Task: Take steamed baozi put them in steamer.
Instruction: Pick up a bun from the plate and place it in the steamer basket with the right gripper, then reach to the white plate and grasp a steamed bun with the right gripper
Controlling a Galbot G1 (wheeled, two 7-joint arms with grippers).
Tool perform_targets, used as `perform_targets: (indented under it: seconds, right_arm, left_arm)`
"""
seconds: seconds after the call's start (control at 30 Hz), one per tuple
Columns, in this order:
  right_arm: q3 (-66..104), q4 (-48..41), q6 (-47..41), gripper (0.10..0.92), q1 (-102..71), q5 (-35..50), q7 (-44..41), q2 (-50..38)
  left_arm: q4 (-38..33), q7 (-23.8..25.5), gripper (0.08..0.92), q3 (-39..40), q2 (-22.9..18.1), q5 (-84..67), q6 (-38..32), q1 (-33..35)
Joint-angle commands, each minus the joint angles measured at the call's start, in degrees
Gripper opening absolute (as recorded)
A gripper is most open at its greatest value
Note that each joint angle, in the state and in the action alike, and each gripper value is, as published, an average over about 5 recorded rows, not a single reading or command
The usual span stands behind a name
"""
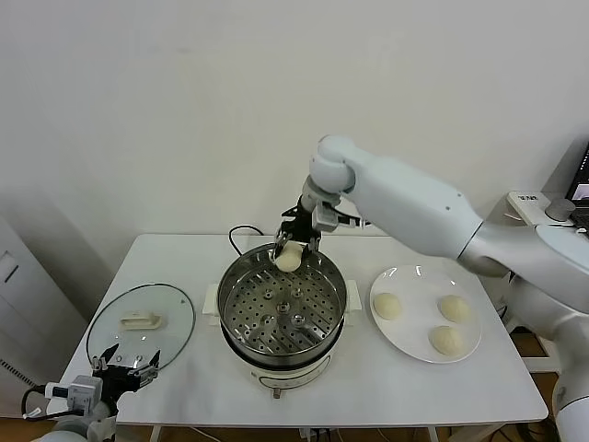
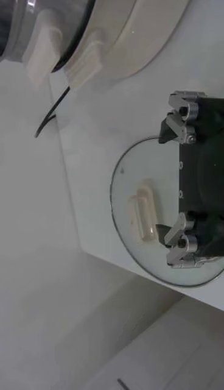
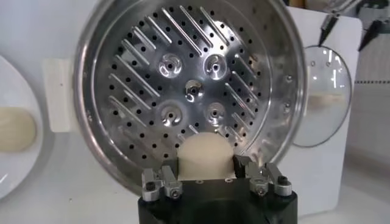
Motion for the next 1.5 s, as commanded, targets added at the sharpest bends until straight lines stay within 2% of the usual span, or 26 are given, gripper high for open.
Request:
perform_targets:
  seconds: [0.03, 0.43, 0.8, 0.9, 1.03, 1.2, 1.3, 1.5]
  right_arm:
    - [2.4, 1.1, 2.8, 0.562, -5.2, -7.3, 0.6, 1.4]
    - [4.2, -1.0, 2.8, 0.577, -7.1, -11.0, 0.9, 2.8]
    - [4.1, -0.4, 2.8, 0.81, -6.2, -7.9, 0.5, 2.0]
    - [3.5, -0.7, 2.8, 0.821, -3.6, -2.0, -0.1, 0.8]
    - [-0.1, -1.3, 0.4, 0.823, 3.8, 10.2, -1.6, -3.1]
    - [-9.5, -4.5, -12.1, 0.823, 13.3, 22.8, -3.5, -10.3]
    - [-14.0, -7.7, -20.1, 0.823, 16.7, 27.3, -4.9, -13.7]
    - [-19.3, -13.0, -29.0, 0.823, 18.8, 30.8, -7.4, -17.6]
  left_arm:
    - [0.2, 0.0, 0.823, 0.0, 0.1, 0.0, 0.0, 0.0]
    - [0.4, 0.0, 0.823, 0.0, 0.1, 0.0, 0.0, -0.2]
    - [0.4, 0.0, 0.823, 0.0, 0.1, 0.0, -0.1, -0.1]
    - [0.3, 0.0, 0.823, -0.1, 0.1, 0.0, 0.0, -0.1]
    - [-0.1, 0.0, 0.823, -0.2, 0.1, 0.0, 0.0, 0.0]
    - [-0.5, 0.0, 0.823, -0.2, 0.2, 0.0, 0.1, 0.0]
    - [-0.7, 0.0, 0.823, -0.2, 0.3, 0.0, 0.2, 0.0]
    - [-1.0, 0.0, 0.823, -0.2, 0.7, 0.0, 0.4, -0.2]
